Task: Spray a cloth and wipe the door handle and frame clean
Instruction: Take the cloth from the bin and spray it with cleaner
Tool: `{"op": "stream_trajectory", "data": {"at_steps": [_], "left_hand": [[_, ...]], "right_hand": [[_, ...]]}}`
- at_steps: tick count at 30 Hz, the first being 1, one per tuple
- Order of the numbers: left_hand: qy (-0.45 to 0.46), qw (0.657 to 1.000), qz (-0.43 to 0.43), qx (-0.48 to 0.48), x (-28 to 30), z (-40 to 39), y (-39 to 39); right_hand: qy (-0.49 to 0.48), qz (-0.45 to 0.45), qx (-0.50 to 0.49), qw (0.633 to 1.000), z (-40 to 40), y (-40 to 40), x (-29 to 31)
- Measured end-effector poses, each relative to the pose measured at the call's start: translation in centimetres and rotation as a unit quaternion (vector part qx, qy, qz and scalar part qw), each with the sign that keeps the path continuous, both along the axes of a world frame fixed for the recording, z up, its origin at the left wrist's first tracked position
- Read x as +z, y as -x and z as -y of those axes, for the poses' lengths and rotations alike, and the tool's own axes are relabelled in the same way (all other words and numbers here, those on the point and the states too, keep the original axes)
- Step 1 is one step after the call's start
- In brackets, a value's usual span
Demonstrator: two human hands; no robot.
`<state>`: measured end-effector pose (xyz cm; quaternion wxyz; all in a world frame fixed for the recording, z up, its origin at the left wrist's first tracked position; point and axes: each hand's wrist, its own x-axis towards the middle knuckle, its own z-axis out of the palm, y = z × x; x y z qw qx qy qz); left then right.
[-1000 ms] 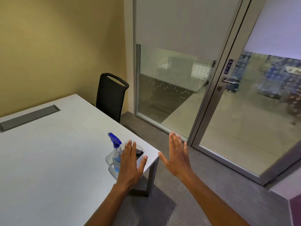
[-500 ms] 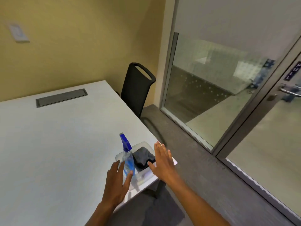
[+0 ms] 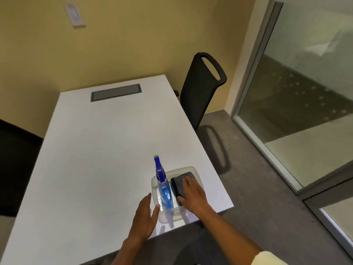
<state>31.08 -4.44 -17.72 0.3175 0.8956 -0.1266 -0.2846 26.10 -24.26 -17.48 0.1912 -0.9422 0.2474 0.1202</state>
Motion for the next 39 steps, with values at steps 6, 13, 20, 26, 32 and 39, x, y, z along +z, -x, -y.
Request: {"op": "stream_trajectory", "data": {"at_steps": [6,13,20,26,32,39], "left_hand": [[0.030,0.999,-0.015,0.031,-0.5,1.4,0.0],[0.015,0.998,-0.008,0.054,-1.0,1.9,-0.7],[0.024,0.999,-0.009,0.021,-1.2,1.6,-1.8],[0.000,1.000,-0.006,-0.019,-1.1,1.1,-2.4],[-0.042,0.999,-0.014,0.002,-0.2,0.8,-1.7],[-0.060,0.997,-0.035,0.021,1.3,0.7,-0.7]], "right_hand": [[0.028,-0.037,0.017,0.999,0.4,-1.8,-1.9],[0.019,-0.106,0.010,0.994,0.3,-3.1,-2.9],[0.030,-0.137,0.003,0.990,-0.2,-4.2,-3.5],[-0.035,-0.062,-0.031,0.997,0.7,-3.8,-3.1],[-0.112,0.035,-0.081,0.990,2.2,-3.3,0.0],[-0.205,0.164,-0.191,0.946,3.2,-1.1,5.8]]}}
